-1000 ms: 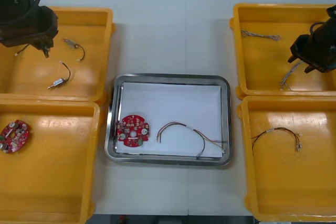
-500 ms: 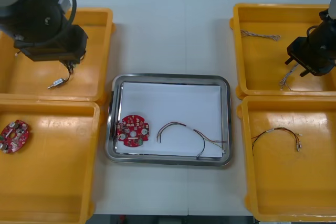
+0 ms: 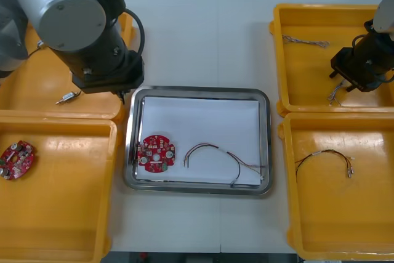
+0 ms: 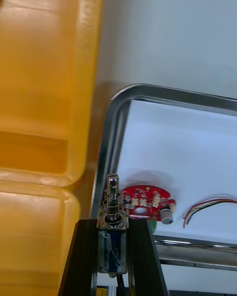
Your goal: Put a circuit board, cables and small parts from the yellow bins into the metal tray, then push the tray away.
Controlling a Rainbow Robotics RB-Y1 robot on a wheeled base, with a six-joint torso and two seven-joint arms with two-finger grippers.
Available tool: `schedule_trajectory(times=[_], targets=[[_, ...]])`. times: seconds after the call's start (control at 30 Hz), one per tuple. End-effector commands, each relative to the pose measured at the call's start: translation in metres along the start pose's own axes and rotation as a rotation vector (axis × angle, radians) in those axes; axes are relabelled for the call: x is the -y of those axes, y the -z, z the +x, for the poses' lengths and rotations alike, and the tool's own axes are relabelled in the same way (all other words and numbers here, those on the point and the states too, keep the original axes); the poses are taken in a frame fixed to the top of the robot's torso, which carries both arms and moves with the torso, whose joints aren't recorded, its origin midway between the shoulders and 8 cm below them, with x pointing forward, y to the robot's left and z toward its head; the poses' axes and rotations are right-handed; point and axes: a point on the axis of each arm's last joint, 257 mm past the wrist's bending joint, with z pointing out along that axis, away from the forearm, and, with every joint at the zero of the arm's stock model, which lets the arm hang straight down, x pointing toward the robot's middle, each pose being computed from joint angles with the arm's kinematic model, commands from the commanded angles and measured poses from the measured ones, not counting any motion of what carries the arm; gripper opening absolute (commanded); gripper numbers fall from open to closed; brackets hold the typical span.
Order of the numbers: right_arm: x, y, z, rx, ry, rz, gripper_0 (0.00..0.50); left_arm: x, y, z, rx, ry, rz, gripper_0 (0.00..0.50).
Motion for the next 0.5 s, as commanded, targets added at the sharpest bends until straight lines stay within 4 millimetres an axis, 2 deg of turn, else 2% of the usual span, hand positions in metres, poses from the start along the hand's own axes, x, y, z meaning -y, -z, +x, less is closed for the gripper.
schedule_trajectory(times=[0.03, 0.23, 0.27, 0.3, 0.37, 0.4, 0.5], targets=[[-0.028, 0.007, -0.001, 0.022, 0.017, -0.03, 0.5, 0.053, 0.005, -0.004, 0.06, -0.076, 0.07, 0.0], [-0.027, 0.005, 0.002, 0.019, 0.024, -0.024, 0.5, 0.082, -0.004, 0.009, 0.041, -0.118, 0.104, 0.0], [-0.027, 0.005, 0.002, 0.019, 0.024, -0.024, 0.39, 0.085, -0.006, 0.011, 0.044, -0.13, 0.102, 0.0], [-0.027, 0.005, 0.002, 0.016, 0.024, -0.023, 0.221, 0.087, -0.009, 0.015, 0.043, -0.143, 0.097, 0.0], [-0.026, 0.005, 0.003, 0.012, 0.023, -0.021, 0.061, 0.088, -0.014, 0.018, 0.045, -0.158, 0.083, 0.0], [-0.027, 0.005, 0.004, 0.01, 0.022, -0.021, 0.014, 0.087, -0.019, 0.02, 0.047, -0.168, 0.072, 0.0], [-0.026, 0.005, 0.006, 0.002, 0.025, -0.019, 0.0, 0.084, -0.031, 0.025, 0.052, -0.181, 0.065, 0.0]])
